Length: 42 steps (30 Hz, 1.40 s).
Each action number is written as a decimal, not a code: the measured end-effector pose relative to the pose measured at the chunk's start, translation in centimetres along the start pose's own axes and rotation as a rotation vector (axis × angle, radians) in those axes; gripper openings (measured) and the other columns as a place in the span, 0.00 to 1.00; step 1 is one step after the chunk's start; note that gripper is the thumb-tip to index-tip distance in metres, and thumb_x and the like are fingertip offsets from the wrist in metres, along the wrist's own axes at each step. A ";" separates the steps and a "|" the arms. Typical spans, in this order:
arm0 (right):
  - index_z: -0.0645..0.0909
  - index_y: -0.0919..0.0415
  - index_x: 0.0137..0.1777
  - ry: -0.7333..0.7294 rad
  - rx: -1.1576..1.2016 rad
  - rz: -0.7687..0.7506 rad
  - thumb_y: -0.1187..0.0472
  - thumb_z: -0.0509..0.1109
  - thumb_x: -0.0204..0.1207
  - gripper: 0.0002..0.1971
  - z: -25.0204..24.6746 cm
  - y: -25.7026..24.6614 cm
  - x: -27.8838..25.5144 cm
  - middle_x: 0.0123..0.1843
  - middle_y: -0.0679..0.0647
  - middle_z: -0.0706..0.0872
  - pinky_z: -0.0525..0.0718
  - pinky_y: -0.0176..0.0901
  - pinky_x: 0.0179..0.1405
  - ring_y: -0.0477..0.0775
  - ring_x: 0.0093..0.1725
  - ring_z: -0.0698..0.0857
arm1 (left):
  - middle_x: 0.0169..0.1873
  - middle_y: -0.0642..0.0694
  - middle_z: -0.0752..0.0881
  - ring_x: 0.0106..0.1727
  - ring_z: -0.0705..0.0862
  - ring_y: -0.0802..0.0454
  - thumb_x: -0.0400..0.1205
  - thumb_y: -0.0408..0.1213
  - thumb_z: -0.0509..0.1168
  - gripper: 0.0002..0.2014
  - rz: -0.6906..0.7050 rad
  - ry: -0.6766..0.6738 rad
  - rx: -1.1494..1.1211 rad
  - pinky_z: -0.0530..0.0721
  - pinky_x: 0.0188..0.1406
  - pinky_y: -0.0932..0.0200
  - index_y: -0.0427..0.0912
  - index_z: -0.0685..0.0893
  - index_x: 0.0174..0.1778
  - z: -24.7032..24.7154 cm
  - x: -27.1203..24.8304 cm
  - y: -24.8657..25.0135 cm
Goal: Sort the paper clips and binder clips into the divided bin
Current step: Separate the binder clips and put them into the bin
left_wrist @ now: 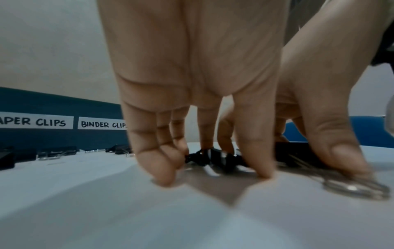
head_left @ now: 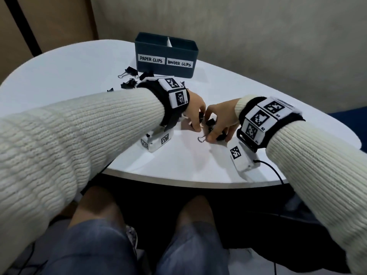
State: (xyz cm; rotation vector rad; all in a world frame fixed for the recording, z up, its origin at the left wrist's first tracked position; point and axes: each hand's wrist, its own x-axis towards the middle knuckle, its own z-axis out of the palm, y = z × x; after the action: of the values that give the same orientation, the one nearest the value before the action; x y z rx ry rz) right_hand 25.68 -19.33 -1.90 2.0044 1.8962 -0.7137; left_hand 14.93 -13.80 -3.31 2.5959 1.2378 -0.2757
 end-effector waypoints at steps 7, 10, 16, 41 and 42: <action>0.76 0.63 0.61 -0.012 0.193 0.026 0.61 0.79 0.69 0.23 -0.4 1.0 1.5 0.39 0.53 0.84 0.87 0.41 0.46 0.44 0.21 0.85 | 0.03 0.56 0.74 0.06 0.71 0.63 0.73 0.26 0.67 0.12 -0.080 0.019 0.035 0.69 0.09 0.76 0.42 0.82 0.50 -0.7 -0.6 -0.8; 0.76 0.60 0.59 0.008 0.255 0.033 0.60 0.81 0.66 0.24 -0.6 1.0 1.9 0.45 0.57 0.86 0.87 0.57 0.57 0.53 0.30 0.89 | 0.13 0.52 0.77 0.14 0.74 0.58 0.72 0.27 0.71 0.22 -0.063 0.030 0.091 0.68 0.12 0.74 0.42 0.79 0.61 -0.7 -0.9 -0.4; 0.74 0.57 0.58 0.019 0.213 0.053 0.54 0.81 0.65 0.25 -0.9 1.0 2.8 0.38 0.53 0.85 0.82 0.58 0.66 0.58 0.43 0.85 | 0.41 0.41 0.86 0.38 0.80 0.48 0.72 0.38 0.71 0.24 -0.044 -0.104 -0.065 0.76 0.18 0.74 0.41 0.80 0.65 -0.2 0.0 -0.7; 0.77 0.58 0.39 0.292 0.527 -0.162 0.74 0.67 0.70 0.10 -8.2 -0.2 6.7 0.35 0.59 0.82 0.91 0.54 0.36 0.56 0.28 0.83 | 0.37 0.41 0.87 0.27 0.85 0.46 0.72 0.27 0.68 0.12 -0.048 0.068 -0.302 0.86 0.36 0.57 0.47 0.77 0.45 -5.5 0.8 -8.3; 0.77 0.57 0.38 0.338 0.628 -0.206 0.75 0.67 0.70 0.11 -9.8 -0.4 7.0 0.34 0.57 0.81 0.91 0.50 0.32 0.53 0.25 0.83 | 0.41 0.36 0.88 0.27 0.86 0.46 0.72 0.27 0.67 0.12 -0.043 0.103 -0.321 0.87 0.36 0.57 0.46 0.77 0.47 -6.9 1.2 -9.2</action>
State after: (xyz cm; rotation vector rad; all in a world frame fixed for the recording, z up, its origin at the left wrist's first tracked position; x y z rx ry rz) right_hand 26.81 -8.20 2.59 2.4381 2.3047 -1.2148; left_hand 8.91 -5.26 1.58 2.3345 1.2555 0.0477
